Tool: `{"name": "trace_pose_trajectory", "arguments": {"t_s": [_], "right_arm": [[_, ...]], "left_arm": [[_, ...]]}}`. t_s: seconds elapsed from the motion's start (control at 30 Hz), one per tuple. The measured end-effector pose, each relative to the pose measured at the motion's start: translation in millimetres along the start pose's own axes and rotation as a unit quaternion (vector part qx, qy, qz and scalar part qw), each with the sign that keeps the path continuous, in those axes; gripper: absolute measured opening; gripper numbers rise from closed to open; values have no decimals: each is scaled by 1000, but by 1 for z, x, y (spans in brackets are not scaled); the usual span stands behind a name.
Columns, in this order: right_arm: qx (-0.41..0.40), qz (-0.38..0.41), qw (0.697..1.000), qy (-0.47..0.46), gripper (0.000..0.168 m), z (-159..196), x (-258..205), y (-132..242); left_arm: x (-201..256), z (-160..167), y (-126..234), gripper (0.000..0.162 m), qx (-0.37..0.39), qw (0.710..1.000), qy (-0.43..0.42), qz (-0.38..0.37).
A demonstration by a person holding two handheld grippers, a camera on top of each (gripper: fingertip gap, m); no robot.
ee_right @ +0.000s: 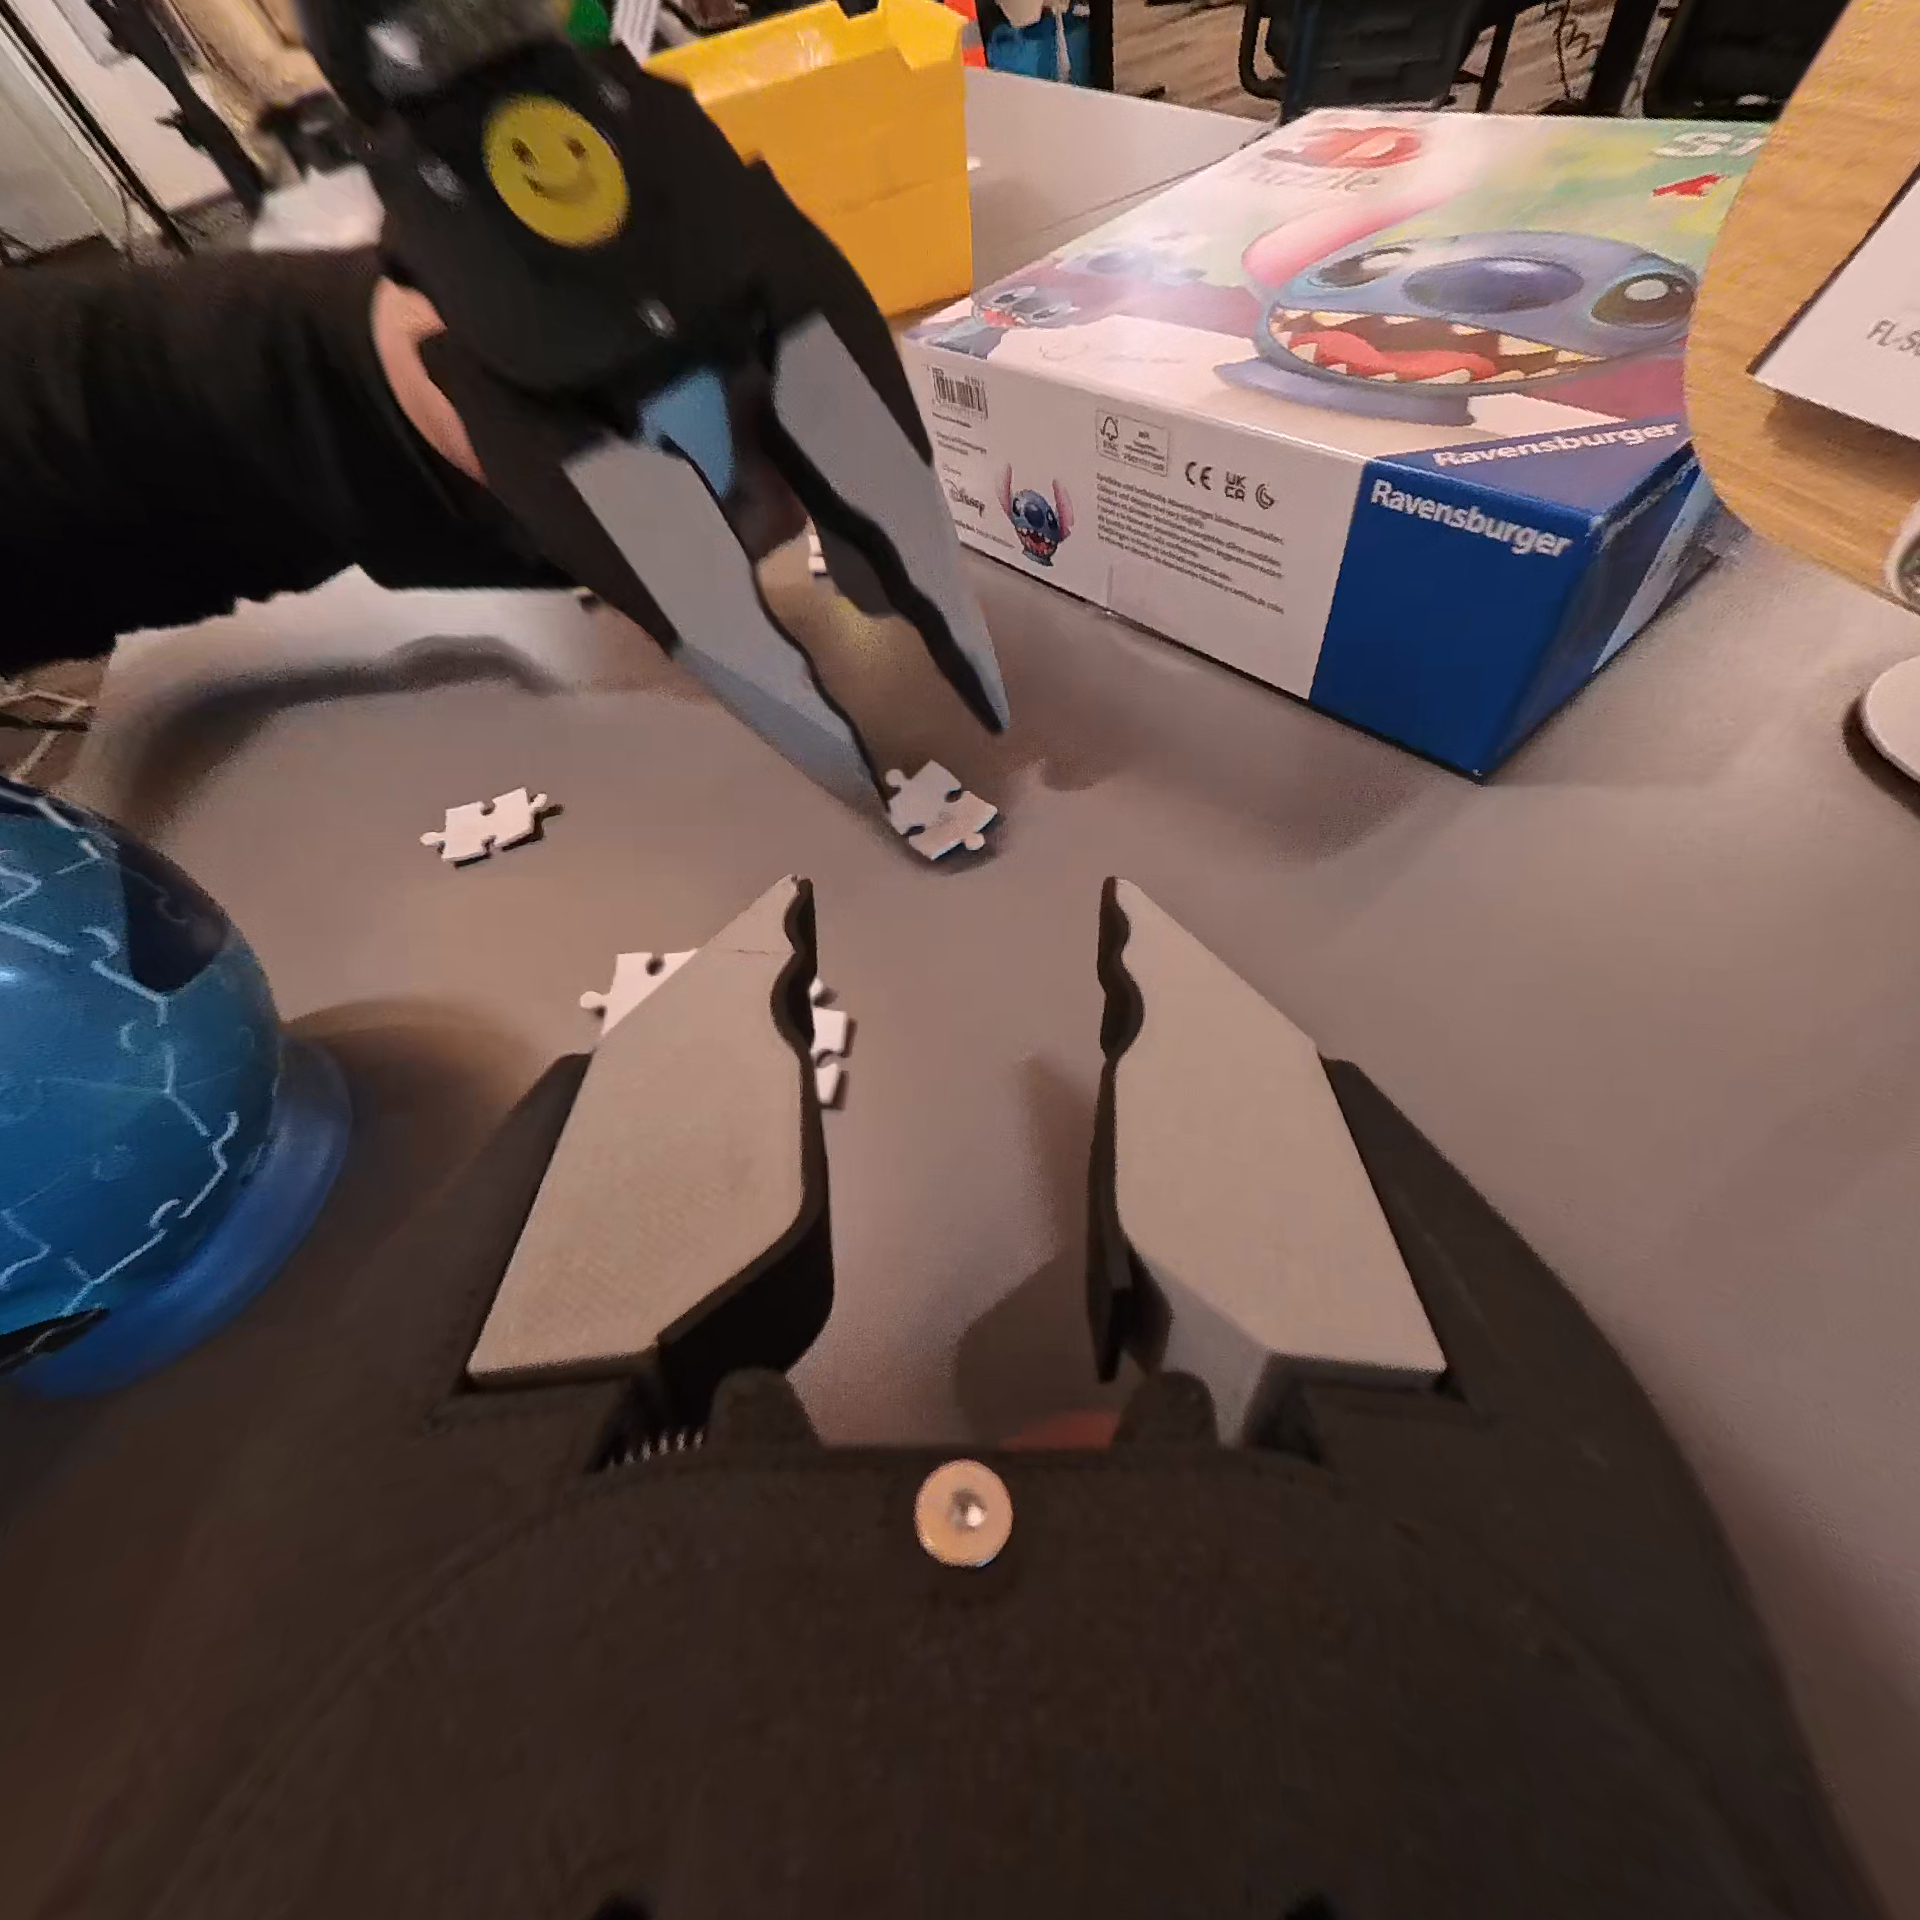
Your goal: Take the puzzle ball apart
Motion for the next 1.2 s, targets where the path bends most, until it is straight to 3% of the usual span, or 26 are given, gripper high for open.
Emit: {"name": "trace_pose_trajectory", "arguments": {"t_s": [0.1, 0.4, 0.57, 0.67, 0.77, 0.87, 0.97, 1.07, 1.2], "right_arm": [[9, -9, 1000, -8, 51, -1, -1, 4], [-16, -45, 999, 1, 51, 4, -13, 3], [-29, -40, 999, 11, 51, 7, -19, 2], [-26, -35, 999, 13, 52, 7, -22, 4], [-26, -32, 999, 15, 52, 8, -24, 6], [-34, -38, 999, 17, 52, 9, -27, 5], [-52, -45, 997, 21, 52, 12, -30, 5], [-80, -56, 995, 17, 52, 17, -33, 3], [-109, -61, 992, 13, 52, 22, -36, 1]], "left_arm": [[-4, 17, -10, 14, -14, 1000, 12, -8], [-14, 68, 73, 14, -50, 993, 73, -79], [-17, 95, 126, 22, -85, 984, 89, -132], [-22, 94, 160, 34, -49, 977, 99, -180], [-28, 75, 197, 44, 62, 964, 134, -221], [-29, 65, 219, 42, 152, 945, 151, -249], [-15, 64, 208, 42, 187, 949, 152, -205], [5, 67, 183, 52, 166, 968, 102, -156], [58, 60, 154, 77, 177, 981, 35, 71]]}}
Point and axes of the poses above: each gripper's, where its closed fingertips meet, y back along the fingers, z out of its underside, x = y × z across the jaws, the point moved 8 cm from there along y, back along the fingers, and after that the axes turned 14 degrees about x, right-handed, at the moved point
